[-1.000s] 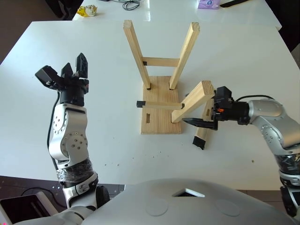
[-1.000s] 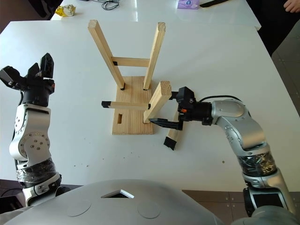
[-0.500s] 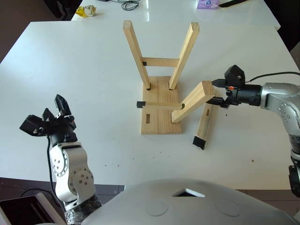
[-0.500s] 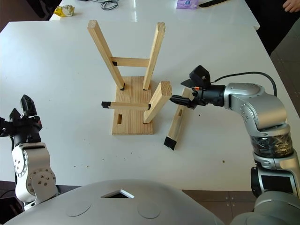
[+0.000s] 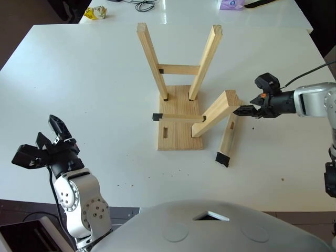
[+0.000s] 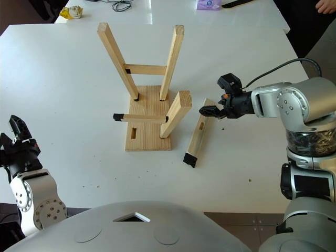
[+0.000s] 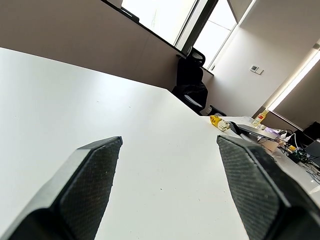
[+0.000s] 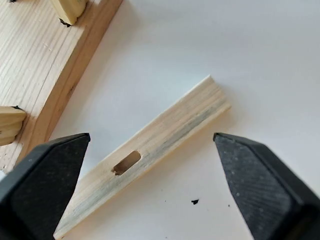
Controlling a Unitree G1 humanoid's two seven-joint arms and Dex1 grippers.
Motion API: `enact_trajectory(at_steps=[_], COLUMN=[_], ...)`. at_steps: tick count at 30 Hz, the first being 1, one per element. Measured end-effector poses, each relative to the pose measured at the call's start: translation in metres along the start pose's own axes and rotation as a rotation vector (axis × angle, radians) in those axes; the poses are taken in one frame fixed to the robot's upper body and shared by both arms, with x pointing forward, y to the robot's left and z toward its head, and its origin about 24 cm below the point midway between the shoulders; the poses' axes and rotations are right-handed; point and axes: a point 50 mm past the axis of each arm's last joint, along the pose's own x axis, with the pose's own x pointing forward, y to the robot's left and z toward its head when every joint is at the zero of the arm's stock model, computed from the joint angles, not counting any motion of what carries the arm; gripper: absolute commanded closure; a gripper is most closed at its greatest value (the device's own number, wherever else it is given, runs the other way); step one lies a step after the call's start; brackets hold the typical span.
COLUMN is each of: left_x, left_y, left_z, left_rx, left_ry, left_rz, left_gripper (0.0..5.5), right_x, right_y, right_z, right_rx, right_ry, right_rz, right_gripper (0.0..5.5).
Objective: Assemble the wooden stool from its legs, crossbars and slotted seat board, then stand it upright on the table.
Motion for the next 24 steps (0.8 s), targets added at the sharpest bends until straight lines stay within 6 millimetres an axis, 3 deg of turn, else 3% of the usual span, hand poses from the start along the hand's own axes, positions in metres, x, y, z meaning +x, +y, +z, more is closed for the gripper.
enact_trajectory(at_steps=[3,10,17,24], left_x=[-0.003,-0.005,-0.005,-0.008], left_y=[-0.003,-0.006,-0.009,-0.011], left_z=[-0.001,-0.001,-0.004,-0.007], left_rx=[-0.009,-0.015,-0.016,-0.020], left_ry=[0.010,0.024,0.050,0.065], left_rz=[-0.001,0.004,-0.008,-0.015], left_gripper=[1.97,1.97,1.97,1.97], right_x=[0.010,0.037,0.037,0.027], right_y=[-0.004,0.010,0.007,0.006], right_z=[0.002,0.008,0.005,-0.004], right_rx=[0.061,0.169,0.251,0.263], right_ry=[0.041,0.052,0.024,0.040], right_rz=[-0.044,-0.069,-0.198,-0.213], right_gripper=[0.93,0.93,0.93,0.93])
